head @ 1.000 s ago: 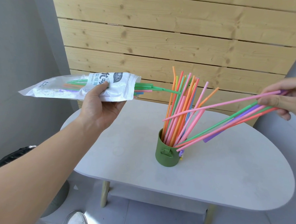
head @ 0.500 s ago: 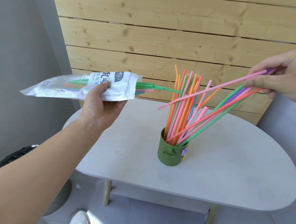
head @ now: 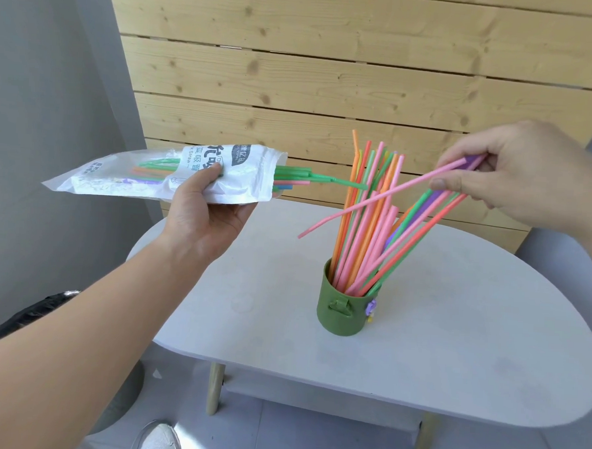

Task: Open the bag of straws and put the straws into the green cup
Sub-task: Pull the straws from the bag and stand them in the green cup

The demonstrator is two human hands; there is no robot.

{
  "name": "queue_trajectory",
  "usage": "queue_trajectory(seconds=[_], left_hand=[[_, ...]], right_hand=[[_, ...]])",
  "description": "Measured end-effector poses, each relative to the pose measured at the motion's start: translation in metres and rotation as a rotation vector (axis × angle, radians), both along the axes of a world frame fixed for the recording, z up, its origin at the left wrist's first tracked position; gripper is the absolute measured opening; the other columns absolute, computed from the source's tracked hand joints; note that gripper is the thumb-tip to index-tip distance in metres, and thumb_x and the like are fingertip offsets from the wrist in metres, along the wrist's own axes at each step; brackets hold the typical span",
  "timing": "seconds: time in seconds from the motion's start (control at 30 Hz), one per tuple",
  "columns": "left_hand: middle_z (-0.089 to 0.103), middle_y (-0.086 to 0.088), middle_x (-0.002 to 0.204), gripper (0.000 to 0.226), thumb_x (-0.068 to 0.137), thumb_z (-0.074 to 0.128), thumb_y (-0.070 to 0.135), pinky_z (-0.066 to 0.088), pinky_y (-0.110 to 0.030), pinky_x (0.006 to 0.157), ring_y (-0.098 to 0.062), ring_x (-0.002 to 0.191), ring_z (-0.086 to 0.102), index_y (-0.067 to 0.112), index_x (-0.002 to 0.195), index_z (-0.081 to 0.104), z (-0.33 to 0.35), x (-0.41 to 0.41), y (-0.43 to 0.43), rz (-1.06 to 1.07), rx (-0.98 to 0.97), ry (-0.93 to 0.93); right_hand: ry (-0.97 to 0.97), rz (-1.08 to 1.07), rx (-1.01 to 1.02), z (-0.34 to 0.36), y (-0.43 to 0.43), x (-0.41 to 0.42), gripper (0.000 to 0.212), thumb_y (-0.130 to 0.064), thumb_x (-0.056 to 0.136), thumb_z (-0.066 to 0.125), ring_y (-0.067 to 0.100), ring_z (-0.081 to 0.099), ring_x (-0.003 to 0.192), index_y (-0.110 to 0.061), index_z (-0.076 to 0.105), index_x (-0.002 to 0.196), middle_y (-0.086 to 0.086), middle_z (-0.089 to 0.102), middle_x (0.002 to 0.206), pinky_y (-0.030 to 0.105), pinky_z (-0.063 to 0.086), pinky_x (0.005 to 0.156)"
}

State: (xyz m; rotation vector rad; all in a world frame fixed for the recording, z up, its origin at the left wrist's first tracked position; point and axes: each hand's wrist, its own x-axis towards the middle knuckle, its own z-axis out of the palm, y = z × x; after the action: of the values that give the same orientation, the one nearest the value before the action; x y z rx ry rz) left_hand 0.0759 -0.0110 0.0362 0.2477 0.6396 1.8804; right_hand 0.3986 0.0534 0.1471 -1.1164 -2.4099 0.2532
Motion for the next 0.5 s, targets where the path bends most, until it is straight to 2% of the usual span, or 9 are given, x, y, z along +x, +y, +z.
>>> queue_trajectory(seconds=[0.07, 0.1, 0.17, 0.27, 0.37, 0.43, 0.5], left_hand=[[0.074, -0.016, 0.133, 0.015, 0.104, 0.058, 0.008, 0.063, -0.053, 0.093, -0.034, 0.12, 0.074, 0.005, 0.116, 0.067, -0.002, -0.001, 0.001, -0.004, 0.005, 0.006], [0.074, -0.016, 0.133, 0.015, 0.104, 0.058, 0.008, 0.061, -0.055, 0.096, -0.034, 0.12, 0.074, 0.005, 0.116, 0.067, -0.002, -0.002, 0.001, -0.004, 0.008, 0.003], [0.075, -0.016, 0.132, 0.017, 0.104, 0.058, 0.008, 0.06, -0.057, 0.098, -0.035, 0.12, 0.074, 0.005, 0.118, 0.066, -0.003, -0.003, 0.001, -0.002, 0.011, 0.004], [0.075, -0.016, 0.132, 0.019, 0.103, 0.059, 0.008, 0.059, -0.056, 0.102, -0.034, 0.119, 0.075, 0.005, 0.121, 0.066, -0.004, -0.005, 0.001, 0.009, 0.006, 0.012], [0.075, -0.016, 0.131, 0.016, 0.103, 0.06, 0.008, 0.056, -0.058, 0.105, -0.034, 0.12, 0.074, 0.005, 0.117, 0.067, -0.004, -0.006, 0.001, 0.012, 0.002, 0.013], [0.074, -0.016, 0.132, 0.016, 0.104, 0.059, 0.008, 0.059, -0.057, 0.101, -0.035, 0.12, 0.074, 0.005, 0.118, 0.067, -0.003, -0.007, 0.001, 0.011, 0.003, 0.011], [0.076, -0.015, 0.129, 0.016, 0.104, 0.059, 0.008, 0.066, -0.051, 0.084, -0.034, 0.118, 0.075, 0.005, 0.117, 0.067, -0.003, -0.007, 0.0, 0.016, -0.001, 0.005]], right_hand=[[-0.018, 0.003, 0.002, 0.002, 0.0, -0.003, 0.013, -0.035, 0.085, 0.077, 0.011, 0.055, 0.059, -0.038, 0.071, 0.074, -0.02, 0.063, 0.063, 0.031, 0.043, 0.061], [-0.033, 0.008, 0.012, 0.003, 0.0, -0.005, 0.013, -0.035, 0.086, 0.076, 0.01, 0.054, 0.058, -0.038, 0.071, 0.074, -0.015, 0.064, 0.063, 0.032, 0.043, 0.061], [-0.074, 0.014, 0.039, 0.004, 0.0, -0.011, 0.013, -0.035, 0.087, 0.075, 0.013, 0.055, 0.061, -0.037, 0.071, 0.075, -0.004, 0.063, 0.062, 0.033, 0.043, 0.062], [-0.121, 0.02, 0.054, 0.01, 0.0, -0.02, 0.014, -0.037, 0.088, 0.073, 0.017, 0.057, 0.068, -0.033, 0.071, 0.075, -0.006, 0.063, 0.066, 0.032, 0.041, 0.06], [-0.161, 0.004, 0.055, 0.013, 0.001, -0.03, 0.015, -0.039, 0.089, 0.071, 0.019, 0.055, 0.065, -0.031, 0.07, 0.077, -0.002, 0.062, 0.066, 0.032, 0.035, 0.054], [-0.174, -0.01, 0.062, 0.013, 0.002, -0.037, 0.017, -0.04, 0.091, 0.07, 0.017, 0.054, 0.064, -0.027, 0.07, 0.08, -0.001, 0.061, 0.066, 0.032, 0.034, 0.054], [-0.172, -0.017, 0.074, 0.011, 0.003, -0.042, 0.02, -0.04, 0.093, 0.067, 0.018, 0.055, 0.065, -0.025, 0.07, 0.081, 0.001, 0.06, 0.067, 0.032, 0.035, 0.054]])
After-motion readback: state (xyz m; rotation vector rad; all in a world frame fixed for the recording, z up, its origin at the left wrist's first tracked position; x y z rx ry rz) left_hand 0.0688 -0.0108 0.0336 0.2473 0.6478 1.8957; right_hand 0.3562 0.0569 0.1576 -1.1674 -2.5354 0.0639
